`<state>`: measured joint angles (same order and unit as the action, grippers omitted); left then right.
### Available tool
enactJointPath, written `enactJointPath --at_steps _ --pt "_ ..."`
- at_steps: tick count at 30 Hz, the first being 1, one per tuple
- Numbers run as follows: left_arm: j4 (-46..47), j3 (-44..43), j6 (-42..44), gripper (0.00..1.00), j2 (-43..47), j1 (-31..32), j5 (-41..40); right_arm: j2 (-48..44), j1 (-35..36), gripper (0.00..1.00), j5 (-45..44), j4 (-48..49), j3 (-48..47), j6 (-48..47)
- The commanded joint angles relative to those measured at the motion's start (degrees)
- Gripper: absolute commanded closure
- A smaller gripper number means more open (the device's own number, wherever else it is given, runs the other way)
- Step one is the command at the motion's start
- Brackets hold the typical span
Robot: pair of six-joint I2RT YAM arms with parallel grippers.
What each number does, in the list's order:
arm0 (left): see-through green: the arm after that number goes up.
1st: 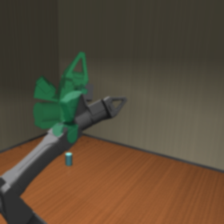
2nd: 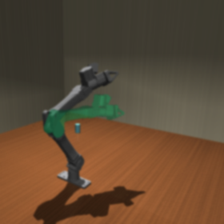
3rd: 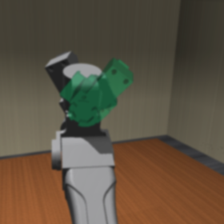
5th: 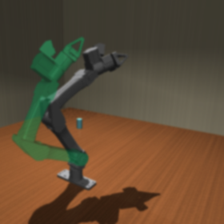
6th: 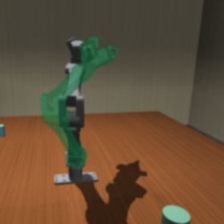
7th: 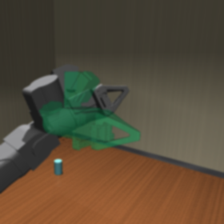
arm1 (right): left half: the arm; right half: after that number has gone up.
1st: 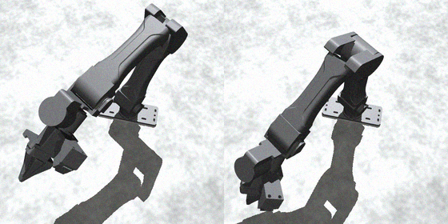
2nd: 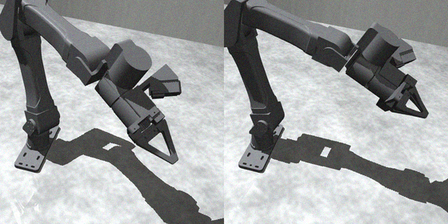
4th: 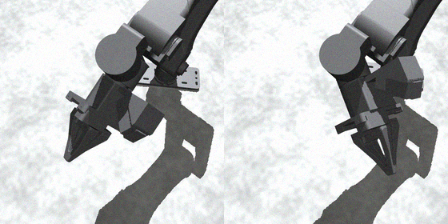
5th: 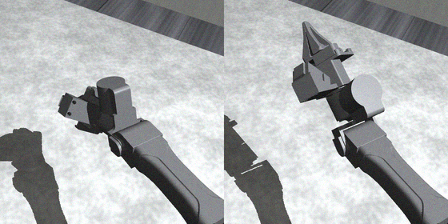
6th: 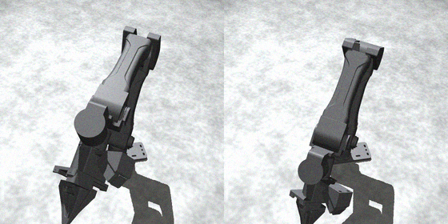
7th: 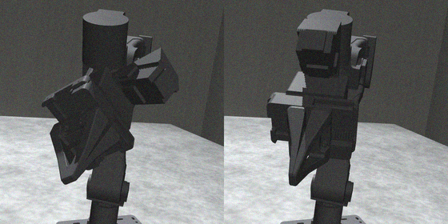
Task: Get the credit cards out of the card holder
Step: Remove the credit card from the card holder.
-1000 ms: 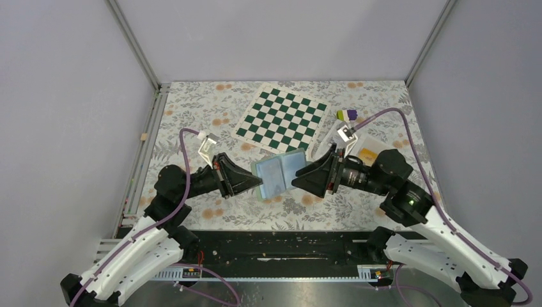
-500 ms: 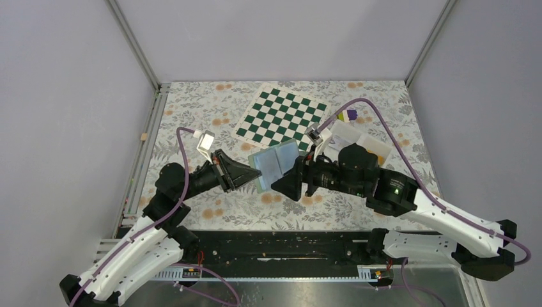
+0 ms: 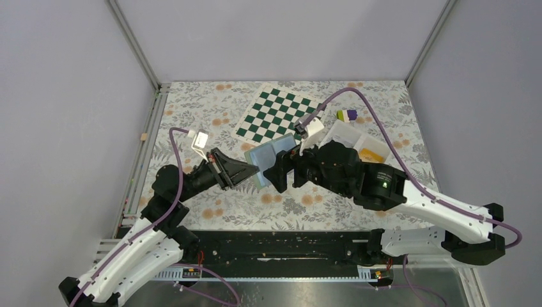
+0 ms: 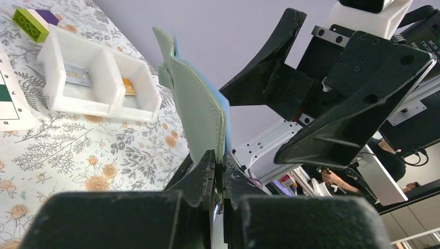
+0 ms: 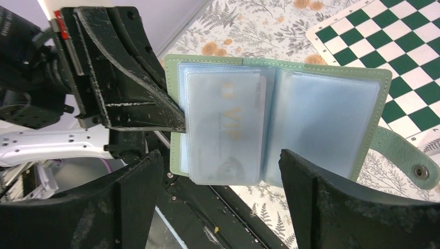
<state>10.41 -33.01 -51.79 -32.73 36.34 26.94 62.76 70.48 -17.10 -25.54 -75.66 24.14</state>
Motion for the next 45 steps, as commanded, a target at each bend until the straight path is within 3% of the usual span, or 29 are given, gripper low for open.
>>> enactJointPath --at_steps 1,6,13,18,21,25,32,38,45 --pt "5.0 -3.3 -2.0 1.0 -0.1 0.2 0.0 2.6 0.7 0.13 -3.0 -3.2 -4.3 -1.3" --pt "5.2 -3.0 -2.3 1.0 0.3 0.2 1.1 4.3 0.8 0.22 -4.1 -5.9 -6.0 -0.7" --pt "5.9 -2.2 -2.7 1.0 1.2 0.2 2.1 1.9 0.8 0.32 -5.5 -1.4 -1.8 -1.3" --pt "5.8 -2.5 -2.6 1.0 1.2 0.2 3.2 1.3 0.8 0.31 -3.7 -1.0 -1.7 -0.4" --pt "4.6 -2.5 -1.9 1.0 1.2 0.2 2.9 0.9 0.8 0.22 -1.7 0.1 -2.3 0.9" --pt "4.6 -2.2 -2.0 1.0 1.2 0.2 2.7 0.6 0.7 0.17 1.7 2.7 -1.5 3.2" --pt "5.5 -2.0 -2.5 1.0 0.8 0.2 3.5 3.7 0.8 0.17 0.0 1.8 -1.7 4.4" --pt "5.3 -1.9 -2.0 1.0 0.7 0.2 3.8 4.5 0.9 0.21 -3.8 0.7 -2.2 3.6" --pt "5.5 -1.3 -1.0 1.0 0.9 0.2 5.2 1.5 0.9 0.35 -5.1 3.0 1.0 3.6"
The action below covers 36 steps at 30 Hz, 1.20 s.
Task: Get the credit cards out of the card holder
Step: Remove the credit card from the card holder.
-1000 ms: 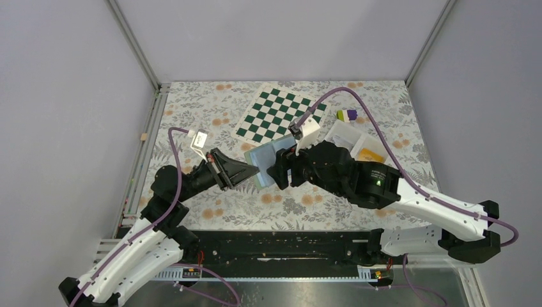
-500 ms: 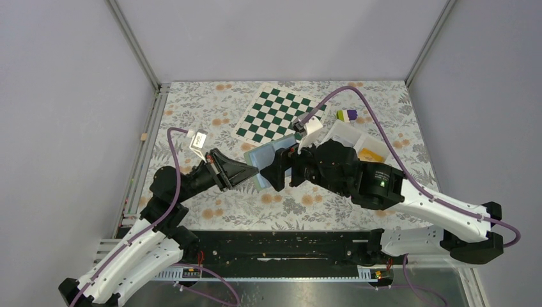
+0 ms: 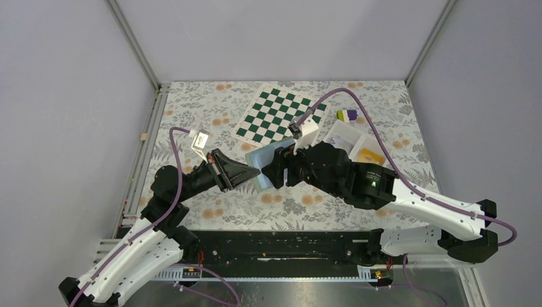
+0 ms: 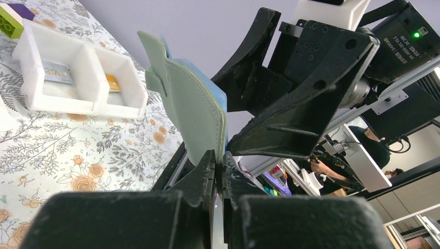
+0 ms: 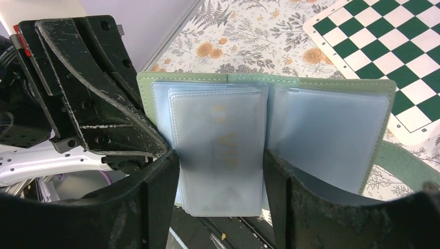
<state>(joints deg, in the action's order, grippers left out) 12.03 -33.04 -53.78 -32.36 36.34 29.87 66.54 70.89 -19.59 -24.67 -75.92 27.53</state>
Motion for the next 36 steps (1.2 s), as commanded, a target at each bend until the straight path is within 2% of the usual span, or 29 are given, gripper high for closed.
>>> enactJointPath --at_steps 1,4,11,15,20,22,24,25,27,28,32,34,36 --pt "3.9 -1.1 1.1 1.0 0.6 0.2 2.4 -2.7 0.5 0.37 -2.3 2.4 1.6 0.2" --pt "4.0 -1.0 1.5 1.0 0.6 0.2 2.9 -4.1 0.5 0.42 -1.3 3.6 2.7 -0.2" --pt "4.7 -1.3 1.8 1.0 0.2 0.2 4.9 -5.5 0.5 0.43 -1.5 4.6 4.5 -0.7" --pt "5.2 -1.8 2.5 1.0 0.2 0.2 6.6 -6.1 0.5 0.39 -3.2 3.7 5.0 -1.0" --pt "4.7 -2.6 3.2 1.0 -0.4 0.2 7.6 -7.0 0.5 0.43 -2.6 5.0 5.6 -1.4" --pt "4.9 -2.8 3.2 1.0 -0.6 0.2 7.9 -6.9 0.5 0.4 -1.7 4.9 5.3 -1.1" --pt "5.0 -2.8 3.2 1.0 -0.7 0.2 7.9 -6.9 0.5 0.3 -0.7 5.1 5.3 -1.0" --pt "5.0 -2.8 3.2 1.0 -0.7 0.2 8.0 -7.1 0.5 0.31 -0.2 5.4 5.5 -0.9" --pt "5.1 -2.6 3.1 1.0 -0.5 0.2 7.9 -7.4 0.5 0.41 0.8 6.2 6.0 -1.1" --pt "5.1 -2.6 3.2 1.0 -0.4 0.1 8.0 -7.5 0.5 0.51 1.0 6.5 6.3 -1.2" --pt "5.3 -2.6 3.2 1.0 -0.3 0.2 8.2 -7.3 0.5 0.59 1.0 6.7 6.5 -1.1" --pt "5.3 -2.7 3.4 1.0 -0.3 0.2 8.4 -7.2 0.5 0.57 0.3 6.5 6.5 -1.1" --pt "5.3 -2.8 3.8 1.0 -0.3 0.2 8.8 -7.3 0.5 0.46 -0.8 5.5 6.2 -1.0"
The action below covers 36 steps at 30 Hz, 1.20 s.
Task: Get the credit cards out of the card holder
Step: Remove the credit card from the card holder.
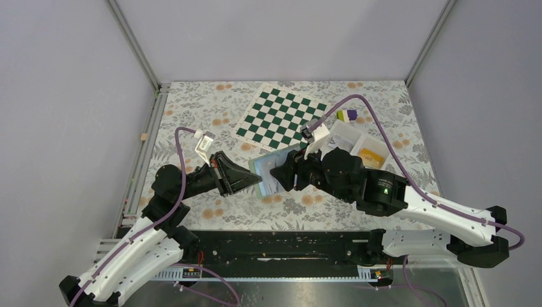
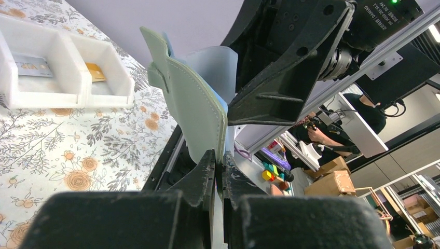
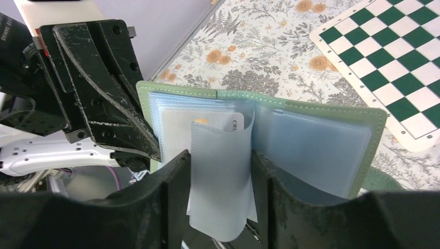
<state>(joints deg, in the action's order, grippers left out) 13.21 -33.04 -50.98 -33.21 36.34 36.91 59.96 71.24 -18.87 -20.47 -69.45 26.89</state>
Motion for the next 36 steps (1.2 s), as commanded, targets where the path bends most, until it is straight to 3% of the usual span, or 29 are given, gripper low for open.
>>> enactJointPath --at_steps 1,6,13,18,23,30,36 --pt "4.0 -2.9 1.3 1.0 0.6 0.2 2.0 -1.1 0.1 0.42 -2.8 0.3 -0.5 -0.4" --pt "3.8 -2.8 2.0 1.0 0.7 0.1 2.9 -6.6 0.1 0.36 -12.0 -6.4 -0.2 -1.1" --pt "6.6 -2.5 1.2 1.0 0.3 0.2 4.6 -15.1 0.1 0.38 -17.7 -9.7 1.8 -3.0" --pt "6.3 -2.4 1.0 1.0 0.1 0.1 4.3 -20.5 0.1 0.37 -2.1 -1.3 4.5 -5.0" --pt "6.4 -2.8 0.7 1.0 0.3 0.1 4.4 -17.1 0.1 0.31 14.2 1.9 4.2 -6.0" --pt "8.1 -2.5 -0.5 1.0 0.7 0.2 5.6 -12.3 -1.9 0.24 19.4 1.2 3.2 -9.2" --pt "12.9 -1.6 -3.5 1.0 0.3 0.2 8.0 -9.7 -9.5 0.26 34.4 4.1 3.3 -4.8"
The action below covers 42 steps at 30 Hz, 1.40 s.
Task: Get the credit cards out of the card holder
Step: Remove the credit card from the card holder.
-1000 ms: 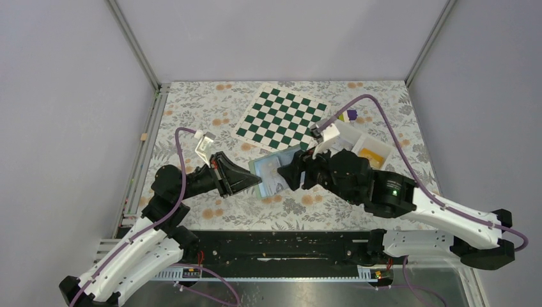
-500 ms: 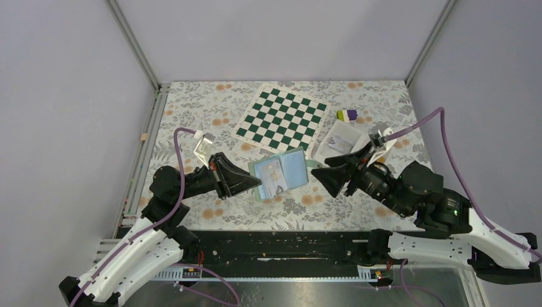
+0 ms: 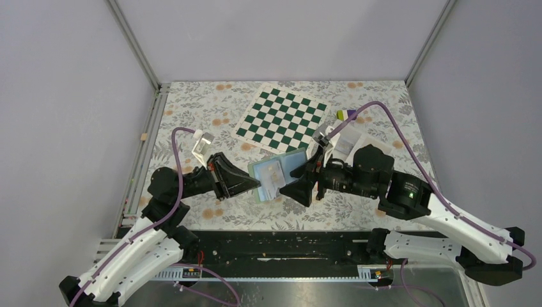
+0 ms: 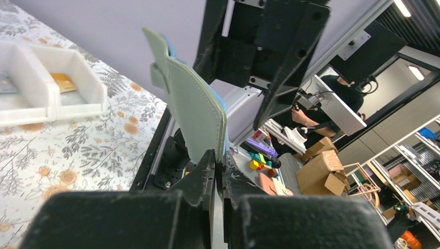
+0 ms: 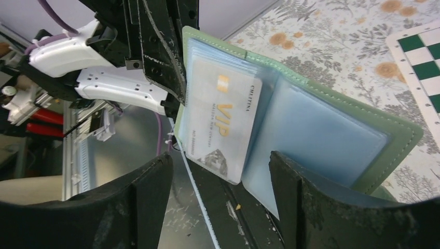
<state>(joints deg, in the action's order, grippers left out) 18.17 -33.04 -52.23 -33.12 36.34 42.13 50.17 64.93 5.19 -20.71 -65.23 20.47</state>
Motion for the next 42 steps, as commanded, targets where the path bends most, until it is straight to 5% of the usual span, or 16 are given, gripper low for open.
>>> enactJointPath --at_steps 1,21,27,42 --pt "8.2 -1.5 -2.4 1.0 0.1 0.2 3.0 0.3 -4.0 0.26 11.8 5.1 -0.5 2.1" --pt "12.4 -0.3 -3.8 1.0 -1.2 0.2 4.6 -0.5 -10.4 0.3 26.9 19.8 6.3 13.6" --pt "12.8 -0.6 -4.0 1.0 -1.2 0.2 4.4 -2.2 -12.2 0.29 25.1 20.0 9.0 15.5" --pt "12.9 -0.6 -3.8 1.0 -1.4 0.2 4.2 -0.8 -16.4 0.41 34.0 48.2 18.8 34.4"
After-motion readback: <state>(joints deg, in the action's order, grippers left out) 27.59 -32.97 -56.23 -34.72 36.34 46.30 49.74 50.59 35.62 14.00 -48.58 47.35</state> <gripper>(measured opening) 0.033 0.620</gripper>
